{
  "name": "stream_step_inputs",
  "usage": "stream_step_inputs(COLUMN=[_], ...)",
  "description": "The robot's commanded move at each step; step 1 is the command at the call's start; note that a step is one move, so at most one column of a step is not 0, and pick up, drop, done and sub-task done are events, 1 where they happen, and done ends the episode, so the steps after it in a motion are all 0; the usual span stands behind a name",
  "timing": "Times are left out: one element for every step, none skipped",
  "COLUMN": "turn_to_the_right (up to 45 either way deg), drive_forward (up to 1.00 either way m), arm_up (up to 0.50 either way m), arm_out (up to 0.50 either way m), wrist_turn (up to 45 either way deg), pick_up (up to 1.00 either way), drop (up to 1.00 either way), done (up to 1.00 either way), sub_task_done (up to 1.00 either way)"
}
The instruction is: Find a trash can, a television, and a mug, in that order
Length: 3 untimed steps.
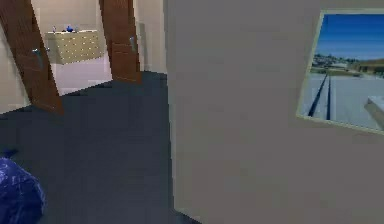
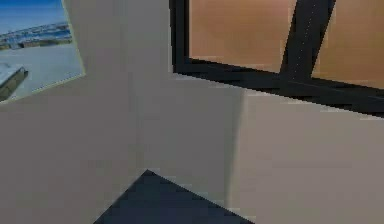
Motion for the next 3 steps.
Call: stream_step_inputs(turn_to_the_right=[-24.0, 0.0, 0.0], drive_forward=[0.00, 1.00, 1.00], arm_up=[0.00, 0.00, 0.00], arm_out=[0.00, 0.00, 0.00], wrist_turn=[0.0, 0.0, 0.0], pick_up=[0.00, 0.00, 0.00], drop=[0.00, 0.00, 0.00], done=[0.00, 0.00, 0.00], sub_task_done=[0.00, 0.00, 0.00])
